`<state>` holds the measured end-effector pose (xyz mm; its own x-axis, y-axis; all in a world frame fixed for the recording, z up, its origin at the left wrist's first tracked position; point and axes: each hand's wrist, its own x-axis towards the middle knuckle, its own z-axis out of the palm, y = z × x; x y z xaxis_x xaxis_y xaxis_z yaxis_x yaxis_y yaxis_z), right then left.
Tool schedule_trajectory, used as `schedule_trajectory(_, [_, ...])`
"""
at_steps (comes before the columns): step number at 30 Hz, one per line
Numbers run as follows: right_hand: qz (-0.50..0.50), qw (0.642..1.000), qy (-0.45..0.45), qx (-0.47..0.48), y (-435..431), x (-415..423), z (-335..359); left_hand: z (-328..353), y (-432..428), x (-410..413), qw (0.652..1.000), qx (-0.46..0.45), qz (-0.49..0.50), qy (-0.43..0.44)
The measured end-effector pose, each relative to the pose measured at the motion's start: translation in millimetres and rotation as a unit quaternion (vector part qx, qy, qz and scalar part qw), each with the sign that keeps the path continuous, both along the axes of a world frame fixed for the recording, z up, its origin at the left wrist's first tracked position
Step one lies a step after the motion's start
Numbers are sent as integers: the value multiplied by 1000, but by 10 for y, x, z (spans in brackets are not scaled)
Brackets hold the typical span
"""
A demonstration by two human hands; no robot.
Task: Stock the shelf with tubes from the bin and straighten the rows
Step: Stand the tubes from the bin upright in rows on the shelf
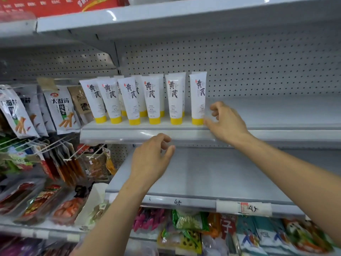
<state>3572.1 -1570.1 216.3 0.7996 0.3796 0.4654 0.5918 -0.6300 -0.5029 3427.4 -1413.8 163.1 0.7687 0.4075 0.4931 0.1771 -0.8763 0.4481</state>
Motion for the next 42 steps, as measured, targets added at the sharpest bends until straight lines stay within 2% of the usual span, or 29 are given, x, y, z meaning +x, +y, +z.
schedule_trajectory(3, [30, 994, -108, -13, -107, -243, -157, -208, -36, -139, 1000, -15, 1, 9])
schedule_trajectory(5, [80, 988, -128, -17, -108, -443, -323, -357, -37, -221, 999, -30, 7, 25])
schedule_trajectory(11, [177, 978, -24, -108, 255, -919, -1056, -850, 179, -545, 990, -110, 29, 81])
schedule_trajectory(15, [227, 955, 67, -176, 652, -1097, -1624, -1377, 569, -978, 977, -158, 69, 126])
schedule_trajectory(17, [247, 939, 124, -205, 879, -1203, -1961, -1724, 808, -1227, 960, -193, 83, 187])
schedule_trajectory(21, [271, 898, 238, -250, 1380, -1446, -2767, -2548, 1311, -1618, 911, -198, 81, 351])
schedule_trajectory(27, [278, 816, 362, -354, 1983, -1731, -4149, -3741, 1738, -1827, 834, -363, 126, 397])
schedule_trajectory(30, [240, 796, 393, -392, 2161, -1759, -4748, -4319, 1745, -1732, 798, -420, 124, 414])
schedule_trajectory(32, [196, 794, 393, -421, 2244, -1726, -5063, -4675, 1711, -1632, 789, -421, 115, 432])
schedule_trajectory(36, [133, 802, 379, -442, 2387, -1629, -5521, -5241, 1642, -1426, 806, -348, 103, 467])
schedule_trajectory(42, [88, 799, 361, -473, 2515, -1660, -5881, -5599, 1580, -1216, 811, -288, 100, 500])
